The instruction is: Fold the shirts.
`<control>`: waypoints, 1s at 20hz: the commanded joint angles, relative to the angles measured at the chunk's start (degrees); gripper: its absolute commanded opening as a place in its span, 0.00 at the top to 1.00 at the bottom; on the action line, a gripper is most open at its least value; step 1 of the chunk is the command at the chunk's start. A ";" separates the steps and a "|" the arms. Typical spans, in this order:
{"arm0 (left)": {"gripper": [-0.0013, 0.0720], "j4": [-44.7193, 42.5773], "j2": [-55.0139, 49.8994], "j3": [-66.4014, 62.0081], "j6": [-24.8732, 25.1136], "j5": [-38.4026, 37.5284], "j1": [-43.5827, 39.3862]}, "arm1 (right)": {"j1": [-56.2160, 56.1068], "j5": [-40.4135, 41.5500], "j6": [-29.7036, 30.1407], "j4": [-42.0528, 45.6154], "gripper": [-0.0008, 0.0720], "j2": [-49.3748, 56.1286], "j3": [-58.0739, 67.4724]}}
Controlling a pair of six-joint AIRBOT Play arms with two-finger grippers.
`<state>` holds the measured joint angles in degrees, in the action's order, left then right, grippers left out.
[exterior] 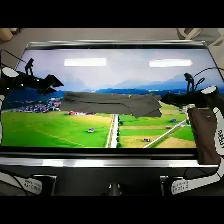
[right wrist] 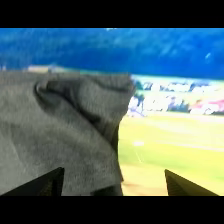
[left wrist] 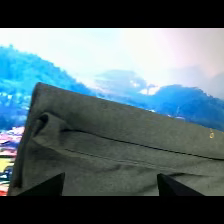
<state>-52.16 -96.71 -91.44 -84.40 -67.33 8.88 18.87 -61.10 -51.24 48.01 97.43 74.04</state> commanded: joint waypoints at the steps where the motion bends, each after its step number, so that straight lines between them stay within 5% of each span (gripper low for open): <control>1: 0.00 0.13 3.52 -0.42 1.05 -2.32 -5.01 | -1.33 -5.46 -2.05 -0.44 0.02 3.56 0.48; 5: 0.00 0.13 3.78 -0.39 1.05 -1.99 -13.53 | -8.48 0.55 -7.04 -0.90 0.03 6.10 0.48; 6: 0.00 0.11 3.72 -0.35 1.05 -1.57 -15.28 | -9.60 1.42 -7.67 -0.90 0.13 6.16 0.50; 8: 0.00 0.09 2.95 -0.04 1.03 0.79 -18.84 | -10.45 0.57 -7.69 -1.33 0.97 6.01 1.68; 9: 0.00 0.09 2.16 0.26 0.72 2.36 -20.52 | -10.45 -0.74 -6.67 -2.45 0.96 5.20 2.47; 10: 0.13 0.13 0.98 0.50 -0.17 3.96 -22.36 | -10.45 -1.55 -4.68 -2.73 0.96 3.63 3.23; 12: 0.94 0.17 -2.49 0.52 -0.63 7.52 -26.86 | -10.45 -3.45 -2.12 -2.71 0.96 -1.36 4.94; 16: 0.94 7.08 -10.08 0.52 -5.64 16.85 -35.54 | -10.45 -8.98 -1.64 -2.58 0.96 -14.36 5.42; 20: 0.94 17.07 -15.89 0.44 -5.62 24.63 -42.99 | -10.45 -16.35 -1.86 -2.14 0.96 -24.63 5.42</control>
<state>-42.19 -108.73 -90.94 -88.97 -49.39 -29.19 8.45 -72.01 -53.25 45.56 79.85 79.29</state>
